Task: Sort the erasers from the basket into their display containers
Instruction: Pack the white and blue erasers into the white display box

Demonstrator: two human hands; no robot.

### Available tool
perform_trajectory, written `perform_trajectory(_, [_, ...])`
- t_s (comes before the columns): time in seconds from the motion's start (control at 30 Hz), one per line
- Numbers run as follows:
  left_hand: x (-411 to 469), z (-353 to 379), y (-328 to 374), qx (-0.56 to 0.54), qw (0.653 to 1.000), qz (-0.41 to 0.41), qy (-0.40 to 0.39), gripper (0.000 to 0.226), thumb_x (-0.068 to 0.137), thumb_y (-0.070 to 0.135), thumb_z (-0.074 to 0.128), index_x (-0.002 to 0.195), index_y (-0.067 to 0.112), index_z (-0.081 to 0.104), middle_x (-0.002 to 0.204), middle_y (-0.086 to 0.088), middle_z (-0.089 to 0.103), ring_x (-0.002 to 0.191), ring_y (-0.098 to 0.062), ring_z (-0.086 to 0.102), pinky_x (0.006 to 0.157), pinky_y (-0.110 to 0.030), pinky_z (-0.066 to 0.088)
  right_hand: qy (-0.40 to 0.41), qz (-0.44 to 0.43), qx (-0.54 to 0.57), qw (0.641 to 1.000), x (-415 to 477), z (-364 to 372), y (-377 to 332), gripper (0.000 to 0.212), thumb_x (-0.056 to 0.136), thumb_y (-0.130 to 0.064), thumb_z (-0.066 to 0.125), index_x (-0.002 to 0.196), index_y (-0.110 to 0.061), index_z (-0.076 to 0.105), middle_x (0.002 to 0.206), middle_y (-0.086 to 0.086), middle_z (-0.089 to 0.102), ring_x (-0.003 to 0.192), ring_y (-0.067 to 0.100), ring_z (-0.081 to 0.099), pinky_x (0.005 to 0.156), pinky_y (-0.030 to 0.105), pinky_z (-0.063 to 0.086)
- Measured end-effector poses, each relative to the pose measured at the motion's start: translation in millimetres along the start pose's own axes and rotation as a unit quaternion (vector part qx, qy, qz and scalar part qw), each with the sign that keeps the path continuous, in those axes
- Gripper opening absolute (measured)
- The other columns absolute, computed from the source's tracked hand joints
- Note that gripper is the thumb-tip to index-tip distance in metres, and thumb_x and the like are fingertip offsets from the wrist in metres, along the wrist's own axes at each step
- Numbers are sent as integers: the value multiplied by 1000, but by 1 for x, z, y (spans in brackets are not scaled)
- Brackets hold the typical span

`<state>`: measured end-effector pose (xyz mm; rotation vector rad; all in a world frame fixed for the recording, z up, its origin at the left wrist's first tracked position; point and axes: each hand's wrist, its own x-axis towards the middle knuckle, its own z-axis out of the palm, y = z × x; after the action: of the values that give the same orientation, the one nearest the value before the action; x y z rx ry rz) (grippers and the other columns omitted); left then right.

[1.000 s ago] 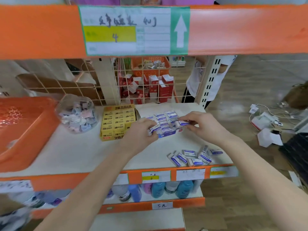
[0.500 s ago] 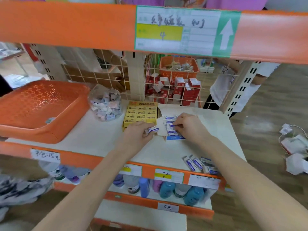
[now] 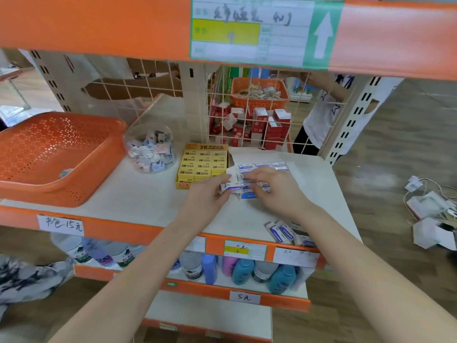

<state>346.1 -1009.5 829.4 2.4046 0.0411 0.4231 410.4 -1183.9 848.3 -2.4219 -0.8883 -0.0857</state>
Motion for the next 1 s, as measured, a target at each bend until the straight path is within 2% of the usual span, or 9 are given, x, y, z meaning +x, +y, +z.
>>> perform_trajectory(0.1, [3, 7, 11, -47, 999, 7, 8, 34, 87, 17, 67, 121, 12, 63, 102, -9, 70, 90, -21, 67, 84, -20, 46, 6, -17, 36, 999, -11, -1, -4, 38, 87, -17, 65, 124, -13, 61, 113, -4, 60, 100, 2, 50, 86, -5, 25])
perform_trajectory(0.2, [4, 18, 18, -73, 997, 31, 3, 34, 85, 16, 69, 119, 12, 64, 97, -9, 71, 87, -20, 68, 82, -21, 49, 14, 7, 39, 999, -14, -5, 1, 34, 88, -14, 64, 122, -15, 63, 103, -4, 55, 93, 7, 52, 87, 11, 37])
perform_trajectory(0.3, [6, 26, 20, -78, 995, 56, -8, 33, 87, 19, 67, 119, 12, 63, 99, -7, 70, 94, -20, 66, 87, -30, 51, 6, 22, 3, 1000, -15, -10, 12, 29, 88, -9, 62, 117, -12, 66, 100, -2, 52, 87, 9, 52, 82, 10, 35])
perform_trajectory(0.33, [7, 26, 21, -52, 996, 66, -17, 35, 89, 22, 64, 123, 13, 60, 109, -6, 67, 104, -20, 62, 94, -31, 47, 7, 32, -10, 999, -15, -13, 16, 29, 88, -8, 61, 117, -10, 65, 102, 0, 53, 89, 12, 53, 82, 9, 33])
perform_trajectory(0.4, [10, 29, 19, 86, 990, 97, -51, 45, 97, 33, 50, 138, 16, 46, 138, 1, 51, 128, -15, 45, 105, -25, 30, 16, 61, -34, 997, -13, -17, 28, 29, 89, -7, 59, 118, -8, 64, 110, 6, 54, 96, 18, 55, 86, 10, 31])
perform_trajectory(0.5, [11, 35, 11, 219, 962, 128, -98, 56, 101, 46, 29, 150, 20, 24, 156, 6, 24, 144, -8, 17, 115, -26, 9, 11, 108, -76, 991, -7, -20, 44, 30, 90, -8, 57, 120, -7, 63, 113, 10, 53, 103, 23, 54, 91, 18, 35])
perform_trajectory(0.6, [7, 42, 6, 248, 956, 110, -116, 57, 101, 48, 21, 151, 21, 17, 159, 7, 15, 145, -6, 8, 116, -28, 2, -1, 118, -103, 988, -1, -17, 52, 29, 91, -8, 56, 118, -7, 64, 113, 12, 54, 104, 27, 54, 94, 27, 39])
perform_trajectory(0.73, [9, 42, 5, 245, 959, 102, -104, 56, 101, 46, 22, 151, 22, 18, 158, 8, 19, 145, -5, 11, 117, -28, 1, 2, 108, -124, 986, 11, -12, 47, 19, 89, -11, 58, 103, -4, 69, 105, 13, 60, 95, 28, 58, 86, 31, 43])
perform_trajectory(1.0, [9, 45, 3, 253, 956, 96, -111, 56, 101, 45, 23, 151, 20, 19, 158, 7, 19, 145, -6, 10, 117, -29, 1, 41, 89, -89, 991, 19, 2, 38, 14, 88, -8, 61, 97, -4, 72, 100, 11, 60, 90, 24, 58, 82, 28, 44])
